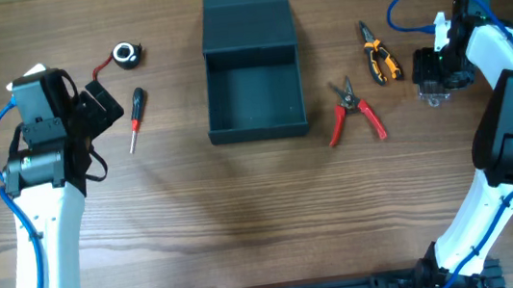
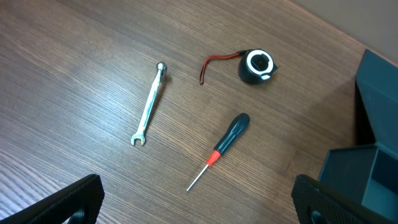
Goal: Pack container
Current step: 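Grasp the screwdriver case with the right gripper and lift it, then carry the screwdriver case into the green box and lower it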
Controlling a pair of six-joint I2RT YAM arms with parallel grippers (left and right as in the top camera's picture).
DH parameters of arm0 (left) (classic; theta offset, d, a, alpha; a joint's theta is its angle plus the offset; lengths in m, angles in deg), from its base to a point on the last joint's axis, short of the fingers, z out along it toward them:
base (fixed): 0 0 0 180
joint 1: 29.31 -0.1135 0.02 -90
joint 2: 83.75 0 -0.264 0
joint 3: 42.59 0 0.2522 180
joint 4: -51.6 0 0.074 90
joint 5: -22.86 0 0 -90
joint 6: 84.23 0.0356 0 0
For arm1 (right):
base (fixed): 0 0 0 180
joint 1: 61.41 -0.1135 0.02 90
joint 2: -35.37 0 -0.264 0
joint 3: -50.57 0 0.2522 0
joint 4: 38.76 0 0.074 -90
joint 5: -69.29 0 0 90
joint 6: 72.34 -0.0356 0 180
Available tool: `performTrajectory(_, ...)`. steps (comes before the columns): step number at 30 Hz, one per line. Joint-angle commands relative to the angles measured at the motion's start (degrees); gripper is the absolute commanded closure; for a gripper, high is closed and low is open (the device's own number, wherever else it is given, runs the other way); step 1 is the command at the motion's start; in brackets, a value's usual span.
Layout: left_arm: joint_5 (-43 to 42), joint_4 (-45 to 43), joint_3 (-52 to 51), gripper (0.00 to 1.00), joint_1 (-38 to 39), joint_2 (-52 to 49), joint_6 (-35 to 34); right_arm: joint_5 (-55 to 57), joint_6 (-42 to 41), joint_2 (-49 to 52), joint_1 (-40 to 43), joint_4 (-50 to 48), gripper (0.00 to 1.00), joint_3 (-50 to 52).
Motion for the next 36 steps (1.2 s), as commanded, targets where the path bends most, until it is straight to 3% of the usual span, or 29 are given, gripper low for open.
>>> performTrajectory(1, -0.7, 0.0, 1.2, 0.0, -0.3, -0.4, 1.1, 0.2, -1.6, 2.2, 0.0, 0.7, 0.33, 2.5)
performTrajectory(6, -0.7, 0.0, 1.2, 0.0, -0.3, -0.4, 1.1, 0.2, -1.7, 2.2, 0.0, 0.3, 0.38, 2.4)
performTrajectory(9, -0.7, 0.0, 1.2, 0.0, -0.3, -0.4, 1.1, 0.2, -1.9, 2.2, 0.0, 0.4, 0.55, 1.7)
performTrajectory(14, -0.7, 0.0, 1.2, 0.0, -0.3, -0.4, 1.1, 0.2, -3.0, 1.3, 0.0, 2.2, 0.69, -1.2)
performTrajectory(16, -0.7, 0.0, 1.2, 0.0, -0.3, -0.4, 1.1, 0.2, -3.0, -0.4, 0.0, 3.4, 0.86, -2.9)
performTrajectory(19, -0.7, 0.0, 1.2, 0.0, -0.3, -0.4, 1.1, 0.2, -3.0, -3.7, 0.0, 3.9, 0.96, -4.0)
performTrajectory(27, -0.7, 0.0, 1.2, 0.0, -0.3, -0.4, 1.1, -7.4, -2.4, -23.3, -5.5, 3.8, 0.96, -4.7)
performTrajectory(31, -0.7, 0.0, 1.2, 0.0, -0.3, -0.4, 1.1, -14.7, 4.9, -32.2, -14.5, 2.4, 0.96, -4.7)
performTrajectory(36, -0.7, 0.0, 1.2, 0.0, -0.3, -0.4, 1.1, -17.5, 11.6, -32.7, -29.1, -1.9, 0.96, -4.7)
